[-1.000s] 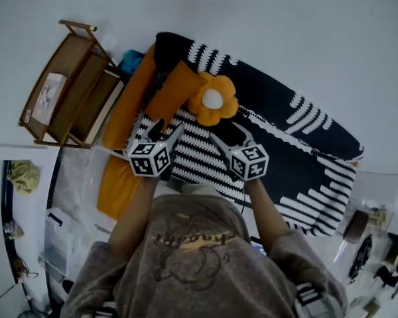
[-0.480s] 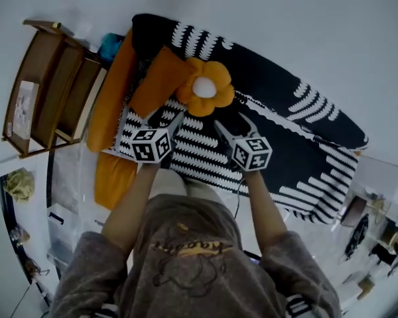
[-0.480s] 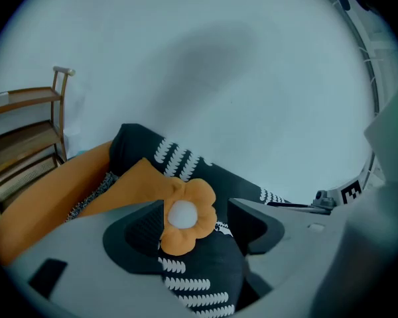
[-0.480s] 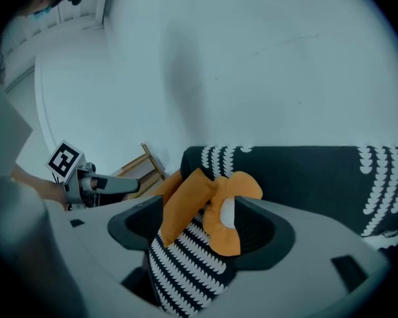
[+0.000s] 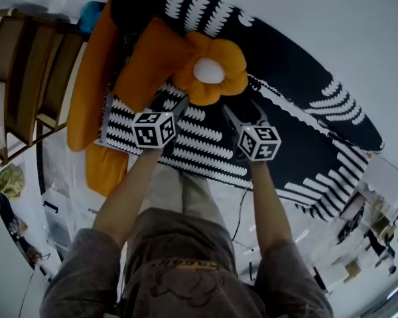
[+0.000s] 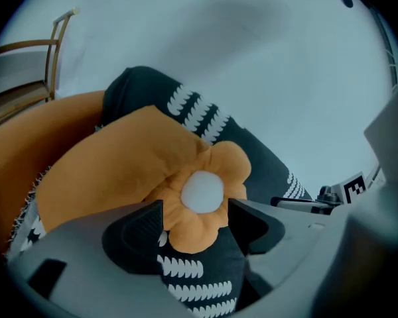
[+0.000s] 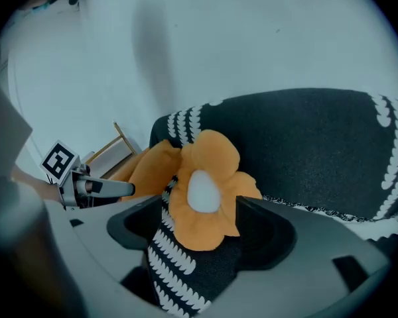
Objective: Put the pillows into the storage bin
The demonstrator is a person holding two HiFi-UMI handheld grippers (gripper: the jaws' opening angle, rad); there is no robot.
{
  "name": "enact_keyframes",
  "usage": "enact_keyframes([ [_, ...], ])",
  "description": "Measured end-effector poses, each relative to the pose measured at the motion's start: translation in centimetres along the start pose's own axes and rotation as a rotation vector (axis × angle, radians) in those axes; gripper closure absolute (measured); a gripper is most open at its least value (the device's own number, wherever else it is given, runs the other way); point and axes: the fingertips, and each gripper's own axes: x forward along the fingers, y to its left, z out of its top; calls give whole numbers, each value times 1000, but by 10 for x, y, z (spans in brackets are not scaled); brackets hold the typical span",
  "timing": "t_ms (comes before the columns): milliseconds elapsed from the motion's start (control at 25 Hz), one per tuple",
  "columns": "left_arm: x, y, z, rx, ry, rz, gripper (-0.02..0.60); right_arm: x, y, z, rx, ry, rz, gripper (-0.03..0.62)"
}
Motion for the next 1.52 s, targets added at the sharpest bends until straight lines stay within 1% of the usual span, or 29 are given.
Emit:
enact_keyframes([
  [80, 27, 14, -11, -14, 22, 4, 291, 20, -17, -12, 12, 11, -12, 253],
  [200, 64, 35, -28, -22, 42, 29, 291, 47, -42, -29, 33, 14, -27, 252],
  [280, 84, 47, -38, -32, 51, 43, 290, 63, -56, -40, 23, 20, -43, 252],
  [440, 115, 66, -60, -52, 73, 56, 282, 91, -70, -60, -33, 27, -66, 252],
  [640, 142, 82, -73, -72, 84, 57, 281, 115, -83, -65, -25, 12, -83, 252],
  [720, 144, 83, -72, -83, 82, 54, 281, 117, -89, -65, -27, 16, -111, 276],
  [800, 145, 82, -72, -89, 89, 44, 288, 115, -96, -65, -15, 15, -150, 349],
  [840, 144, 81, -71, -92, 93, 36, 313, 112, -99, -65, -2, 12, -164, 416],
  [880, 142, 80, -70, -93, 95, 30, 354, 110, -101, -65, 15, 10, -168, 469],
  [920, 141, 79, -68, -86, 98, 27, 403, 109, -101, -66, 29, 9, -162, 482],
  [1000, 137, 75, -66, -55, 99, 23, 478, 106, -98, -66, 38, 9, -144, 521],
  [1080, 132, 68, -65, -19, 96, 20, 532, 102, -93, -64, 30, 9, -135, 560],
  [1160, 124, 61, -63, 4, 92, 16, 554, 95, -88, -60, 18, 7, -130, 577],
  [1280, 104, 49, -59, 18, 88, 5, 560, 77, -76, -53, -3, -5, -117, 582],
  [1520, 31, 1, -45, 27, 89, -34, 566, 5, -35, -21, -21, -56, -75, 582],
])
